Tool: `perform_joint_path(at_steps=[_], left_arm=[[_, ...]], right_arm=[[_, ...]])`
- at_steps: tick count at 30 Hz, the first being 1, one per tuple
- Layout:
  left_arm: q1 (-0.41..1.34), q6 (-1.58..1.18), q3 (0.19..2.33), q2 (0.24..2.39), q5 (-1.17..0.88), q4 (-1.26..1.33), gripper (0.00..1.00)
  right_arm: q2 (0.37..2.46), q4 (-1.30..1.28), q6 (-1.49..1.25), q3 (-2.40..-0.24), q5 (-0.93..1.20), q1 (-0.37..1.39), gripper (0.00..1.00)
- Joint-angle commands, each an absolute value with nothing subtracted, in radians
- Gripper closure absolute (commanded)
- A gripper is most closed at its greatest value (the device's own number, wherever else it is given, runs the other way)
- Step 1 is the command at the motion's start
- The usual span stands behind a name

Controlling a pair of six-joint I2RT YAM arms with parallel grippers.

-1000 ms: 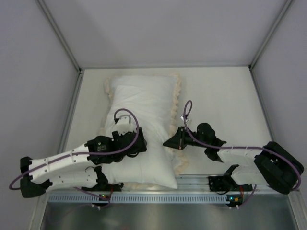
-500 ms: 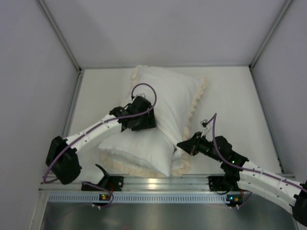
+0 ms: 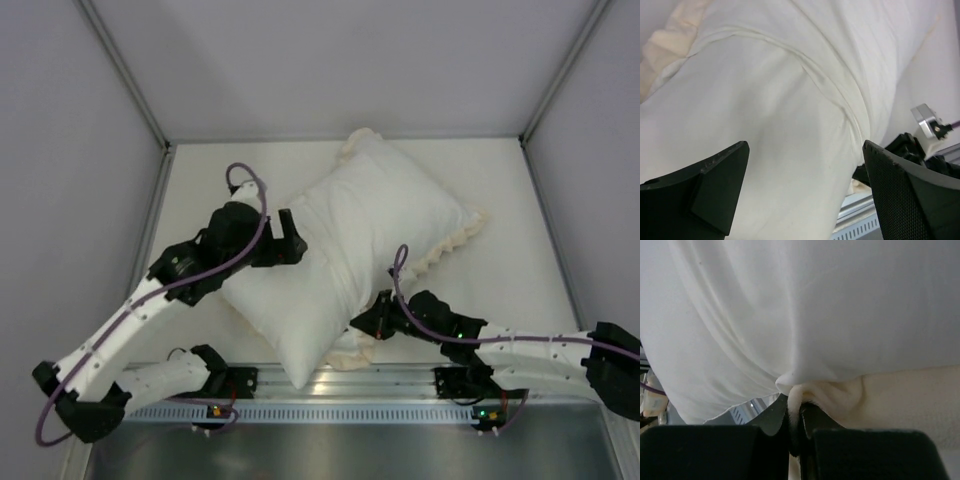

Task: Remove the pillowcase from the pillow

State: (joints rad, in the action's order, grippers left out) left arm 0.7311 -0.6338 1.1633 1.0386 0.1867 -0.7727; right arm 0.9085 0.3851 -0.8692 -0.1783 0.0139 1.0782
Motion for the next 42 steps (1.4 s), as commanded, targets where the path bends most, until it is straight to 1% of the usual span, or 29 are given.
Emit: perform_joint_path(at_steps=[1,6,10,15,19,23,30,35,42], left_arm=[[0.733,-0.676,1.183,0.925,0.21,-0.946,0.01],[0.733,-0.752,1.112,0.799,0.051,-0.972,0.01],[0.733,-0.787,0.984,0.736,-0.064,-0.976,0.02],[0.733,-0.825,0.914,0.675,-0.043,-1.015,0.05],[0.733,-0.854,0.887,0.666,-0.049,-1.051,0.09],[0.733,-0.874,0.85,0.638,-0.064,-1.084,0.09],[0.733,-0.917,0.821,0.574,-0.052,-1.138,0.08],[0.733,-0.962,0.733,0.545,-0.049,-1.134,0.07],[0.733,-0.994,0.664,0.578,-0.046,-1.014,0.04]], right_arm=[[0.975,0.48,-0.868,-0.287,-0.057,1.1,1.0],[1.063,0.417,-0.9,-0.389,-0.196,1.089,1.0],[1.133,0.423,-0.948,-0.485,-0.206,1.06,1.0],[1.241,0.454,-0.948,-0.596,-0.212,1.055,1.0],[1.299,0.48,-0.966,-0.62,-0.206,1.029,1.0],[1.338,0.522,-0.974,-0.614,-0.181,1.011,1.0],[1.356,0.551,-0.976,-0.595,-0.163,0.997,1.0],[1.353,0.569,-0.98,-0.598,-0.123,0.994,1.0],[1.287,0.561,-0.996,-0.581,-0.095,0.994,1.0]])
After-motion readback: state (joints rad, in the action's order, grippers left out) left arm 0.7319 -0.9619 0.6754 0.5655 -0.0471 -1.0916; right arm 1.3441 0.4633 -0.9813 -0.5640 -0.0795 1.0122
